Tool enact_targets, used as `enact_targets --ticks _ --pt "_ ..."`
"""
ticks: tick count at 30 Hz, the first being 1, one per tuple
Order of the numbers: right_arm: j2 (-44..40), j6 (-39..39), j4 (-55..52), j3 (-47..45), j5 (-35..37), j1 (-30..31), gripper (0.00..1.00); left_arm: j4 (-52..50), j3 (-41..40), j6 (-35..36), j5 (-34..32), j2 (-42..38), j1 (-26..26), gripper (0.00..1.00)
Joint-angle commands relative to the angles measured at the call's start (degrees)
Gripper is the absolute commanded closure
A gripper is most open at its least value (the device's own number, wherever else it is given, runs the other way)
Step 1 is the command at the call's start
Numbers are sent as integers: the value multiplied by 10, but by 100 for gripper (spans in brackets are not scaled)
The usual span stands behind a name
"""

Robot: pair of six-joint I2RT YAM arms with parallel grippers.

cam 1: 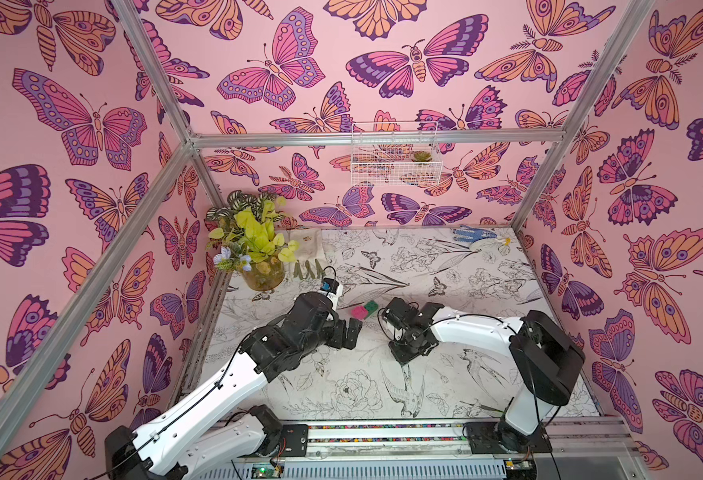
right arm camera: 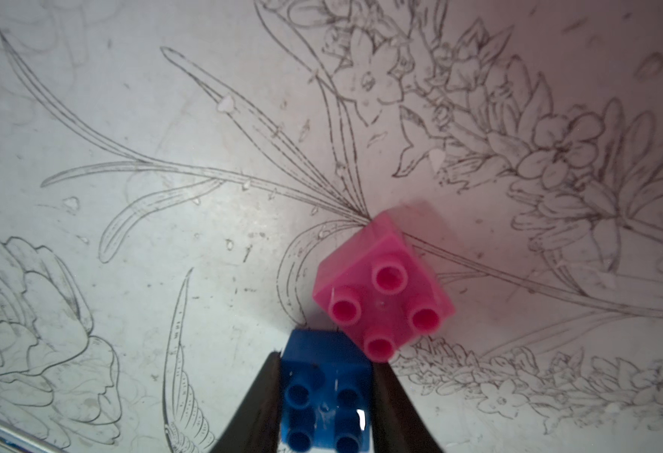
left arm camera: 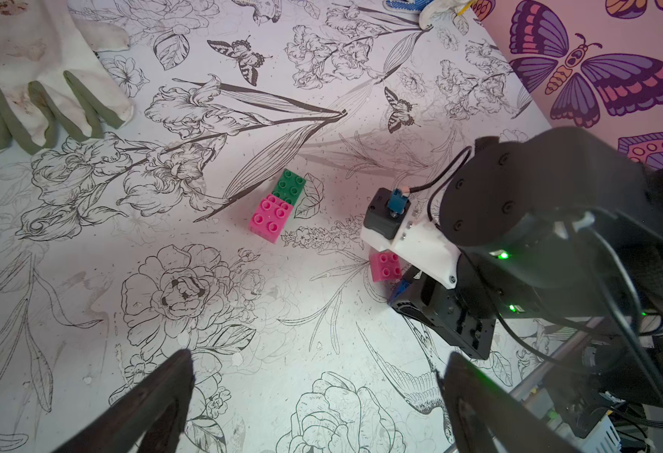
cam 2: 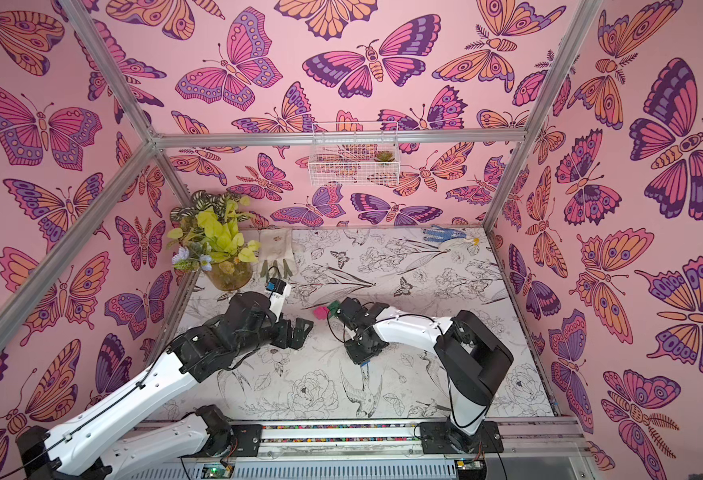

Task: Assemble the letter v with lego
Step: Assemble the lego brick with the lego brick.

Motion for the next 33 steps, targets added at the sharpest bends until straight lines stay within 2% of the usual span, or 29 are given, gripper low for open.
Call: enact_targets --ticks 1,5,12,22,33 --pt "0 -9 0 27 3 3 80 -13 12 -2 -10 6 3 0" --pt "8 -19 8 42 18 1 79 -13 9 -2 -13 5 3 0" --pt "25 -42 7 78 -20 2 79 -13 10 -2 -12 4 3 0" --pt "6 -99 -89 123 82 -18 80 -14 10 -3 -14 7 3 0" --pt "7 -97 -72 103 45 -31 80 -15 8 -5 -15 5 3 0"
